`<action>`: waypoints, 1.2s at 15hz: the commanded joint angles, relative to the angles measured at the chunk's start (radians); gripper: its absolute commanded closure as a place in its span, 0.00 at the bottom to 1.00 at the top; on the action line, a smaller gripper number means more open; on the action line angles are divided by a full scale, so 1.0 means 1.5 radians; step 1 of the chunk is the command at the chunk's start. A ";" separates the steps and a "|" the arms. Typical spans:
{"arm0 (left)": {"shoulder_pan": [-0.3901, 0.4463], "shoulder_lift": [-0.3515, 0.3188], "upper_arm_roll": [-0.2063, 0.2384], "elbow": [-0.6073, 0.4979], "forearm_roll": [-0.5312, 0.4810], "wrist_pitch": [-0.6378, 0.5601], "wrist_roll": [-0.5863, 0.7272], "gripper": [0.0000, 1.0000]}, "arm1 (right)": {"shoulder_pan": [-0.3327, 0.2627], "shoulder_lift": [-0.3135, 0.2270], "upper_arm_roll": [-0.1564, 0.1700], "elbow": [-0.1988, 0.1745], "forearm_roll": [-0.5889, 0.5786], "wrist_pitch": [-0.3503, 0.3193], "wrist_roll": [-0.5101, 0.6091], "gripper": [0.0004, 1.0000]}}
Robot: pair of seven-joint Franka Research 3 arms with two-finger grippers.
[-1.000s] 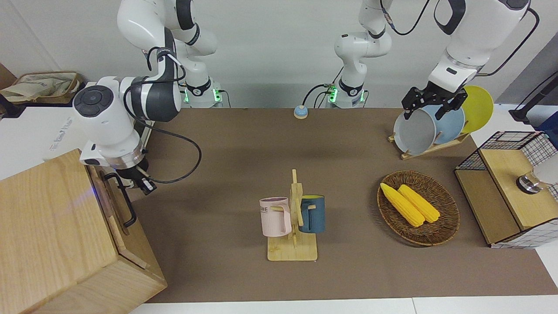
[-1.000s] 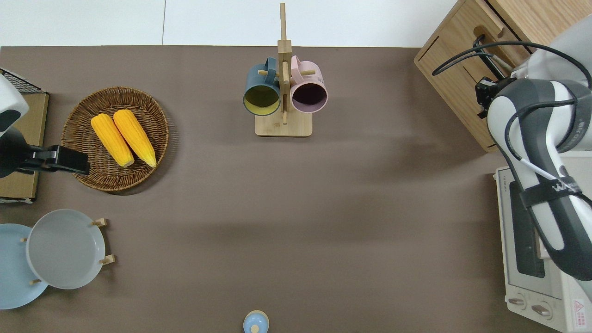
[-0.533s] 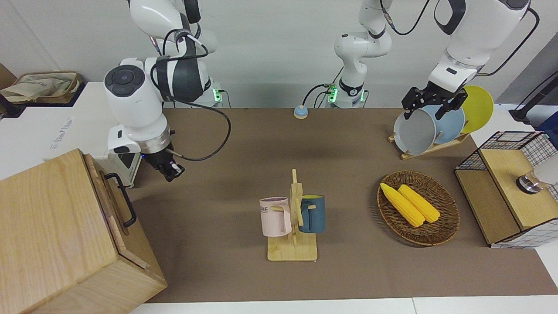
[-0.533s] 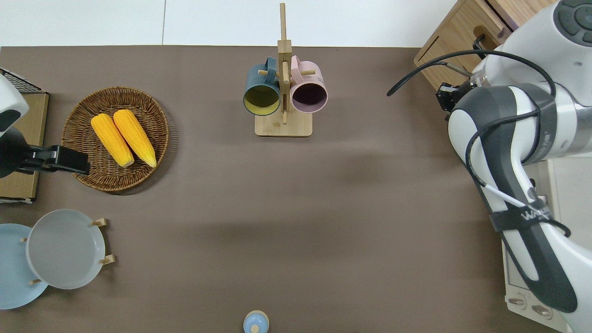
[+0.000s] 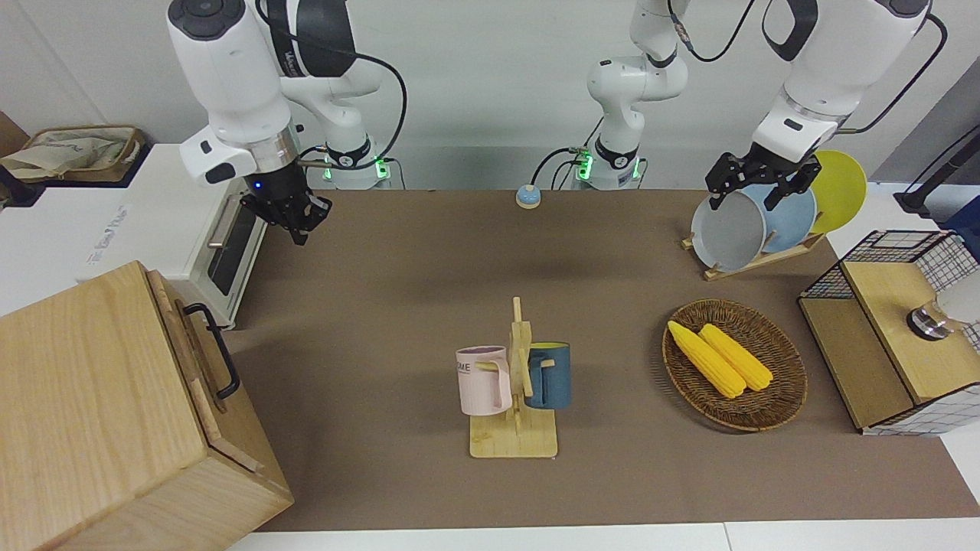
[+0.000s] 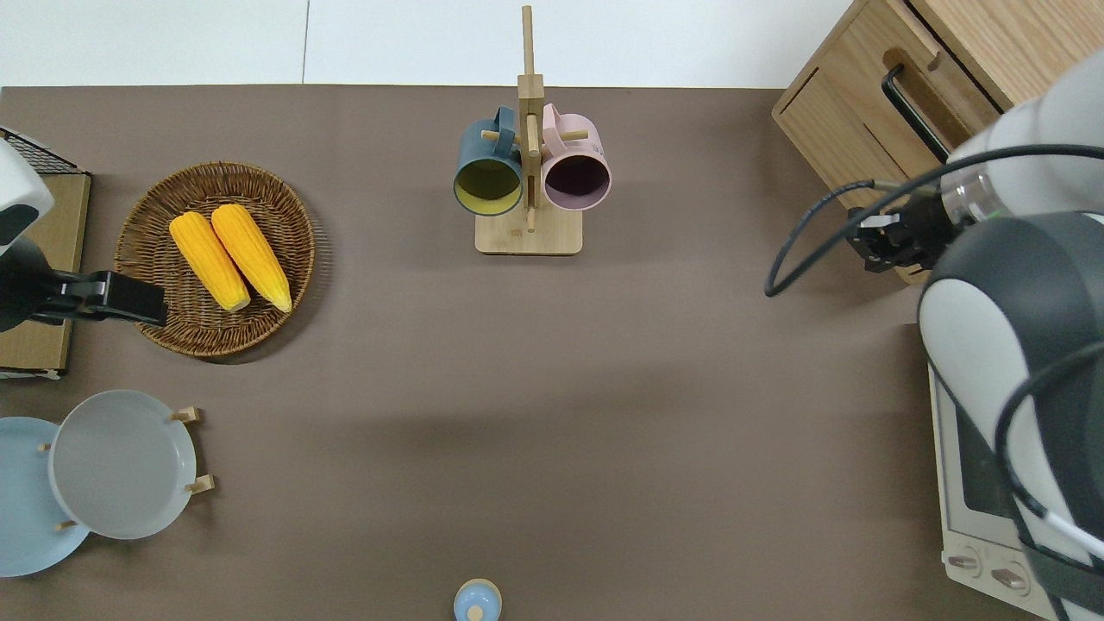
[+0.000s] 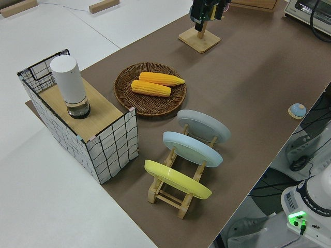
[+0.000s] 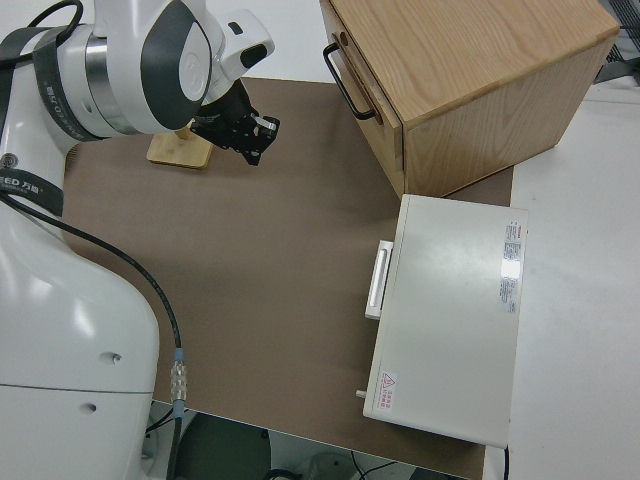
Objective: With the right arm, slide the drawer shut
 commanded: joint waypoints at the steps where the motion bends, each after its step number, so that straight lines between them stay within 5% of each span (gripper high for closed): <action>1: -0.005 -0.003 0.000 0.006 0.012 -0.012 -0.007 0.01 | -0.028 -0.053 0.006 -0.062 0.010 0.008 -0.102 0.99; 5: -0.005 -0.003 0.000 0.007 0.012 -0.012 -0.007 0.01 | -0.030 -0.045 0.005 -0.042 0.011 0.012 -0.134 0.76; 7: -0.005 -0.003 0.000 0.007 0.012 -0.012 -0.007 0.01 | -0.033 -0.033 0.005 -0.029 0.013 0.017 -0.139 0.34; 9: -0.005 -0.003 0.000 0.006 0.012 -0.012 -0.007 0.01 | -0.034 -0.016 0.005 -0.008 0.015 0.017 -0.152 0.02; 14: -0.005 -0.003 0.000 0.006 0.012 -0.012 -0.007 0.01 | -0.033 0.012 0.006 0.037 0.017 0.017 -0.137 0.01; 18: -0.005 -0.003 0.000 0.006 0.012 -0.012 -0.007 0.01 | -0.040 0.025 0.005 0.040 0.017 0.020 -0.135 0.01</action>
